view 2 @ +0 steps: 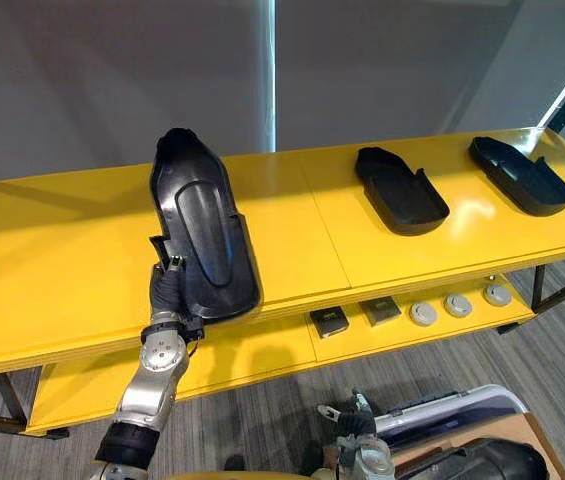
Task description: Walk over and take plastic housings, then place them on the shelf
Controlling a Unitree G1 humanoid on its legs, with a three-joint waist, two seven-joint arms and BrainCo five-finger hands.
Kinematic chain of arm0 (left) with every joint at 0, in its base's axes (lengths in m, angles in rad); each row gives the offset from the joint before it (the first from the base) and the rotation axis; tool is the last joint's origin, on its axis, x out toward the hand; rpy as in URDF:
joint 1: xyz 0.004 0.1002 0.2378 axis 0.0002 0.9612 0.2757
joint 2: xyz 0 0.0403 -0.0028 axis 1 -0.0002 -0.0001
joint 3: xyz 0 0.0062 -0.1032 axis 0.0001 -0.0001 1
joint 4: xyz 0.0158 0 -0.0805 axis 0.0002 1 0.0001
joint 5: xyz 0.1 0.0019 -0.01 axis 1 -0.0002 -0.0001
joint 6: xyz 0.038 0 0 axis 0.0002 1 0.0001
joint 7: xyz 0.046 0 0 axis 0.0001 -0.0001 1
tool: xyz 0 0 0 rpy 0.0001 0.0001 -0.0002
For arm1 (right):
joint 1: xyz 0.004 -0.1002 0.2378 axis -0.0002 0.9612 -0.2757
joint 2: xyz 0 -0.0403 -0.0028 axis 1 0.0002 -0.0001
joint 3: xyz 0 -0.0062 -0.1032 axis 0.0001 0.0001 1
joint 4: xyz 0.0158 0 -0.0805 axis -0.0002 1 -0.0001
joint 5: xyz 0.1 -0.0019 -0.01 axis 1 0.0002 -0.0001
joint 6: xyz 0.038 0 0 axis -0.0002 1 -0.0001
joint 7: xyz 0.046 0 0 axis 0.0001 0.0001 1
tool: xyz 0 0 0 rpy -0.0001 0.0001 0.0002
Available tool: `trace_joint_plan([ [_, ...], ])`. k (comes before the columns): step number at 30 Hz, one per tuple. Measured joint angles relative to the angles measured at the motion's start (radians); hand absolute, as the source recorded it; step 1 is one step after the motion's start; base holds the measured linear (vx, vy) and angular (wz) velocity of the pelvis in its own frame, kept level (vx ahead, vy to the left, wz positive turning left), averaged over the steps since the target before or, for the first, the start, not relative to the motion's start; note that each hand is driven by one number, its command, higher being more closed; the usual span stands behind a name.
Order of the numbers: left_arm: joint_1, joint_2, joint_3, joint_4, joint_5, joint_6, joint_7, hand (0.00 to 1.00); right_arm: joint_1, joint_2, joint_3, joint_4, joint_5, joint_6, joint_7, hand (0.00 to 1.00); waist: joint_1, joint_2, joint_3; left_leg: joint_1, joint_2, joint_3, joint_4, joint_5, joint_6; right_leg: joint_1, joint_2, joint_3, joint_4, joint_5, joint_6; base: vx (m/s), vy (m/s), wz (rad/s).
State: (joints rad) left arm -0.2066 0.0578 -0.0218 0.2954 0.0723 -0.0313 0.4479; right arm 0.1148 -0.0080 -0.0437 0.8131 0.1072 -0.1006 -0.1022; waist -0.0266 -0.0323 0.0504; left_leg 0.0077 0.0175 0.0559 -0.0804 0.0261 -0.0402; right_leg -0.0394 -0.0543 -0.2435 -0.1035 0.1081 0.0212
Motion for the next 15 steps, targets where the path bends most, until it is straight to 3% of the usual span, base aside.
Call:
trace_joint_plan([
  [9, -0.2, 0.068, 0.051, 0.191, -0.001, 0.029, 0.013, 1.0, -0.011, -0.003, 0.013, 0.0, -0.001, -0.003, 0.015, 0.0, -0.045, -0.008, 0.002, -0.03, 0.001, 0.0, -0.018, 0.013, -0.008, -0.038, 0.004, 0.009, 0.0, 0.011, 0.008, -0.02, 0.009, -0.02],
  [15, -0.302, 0.111, 0.074, 0.249, -0.002, 0.054, 0.016, 1.0, -0.025, 0.0, 0.013, 0.0, -0.001, -0.002, 0.018, 0.0, -0.055, -0.016, 0.019, -0.04, 0.0, 0.008, -0.014, 0.018, 0.0, -0.055, 0.006, 0.023, 0.003, 0.025, -0.01, 0.07, 0.026, -0.07],
])
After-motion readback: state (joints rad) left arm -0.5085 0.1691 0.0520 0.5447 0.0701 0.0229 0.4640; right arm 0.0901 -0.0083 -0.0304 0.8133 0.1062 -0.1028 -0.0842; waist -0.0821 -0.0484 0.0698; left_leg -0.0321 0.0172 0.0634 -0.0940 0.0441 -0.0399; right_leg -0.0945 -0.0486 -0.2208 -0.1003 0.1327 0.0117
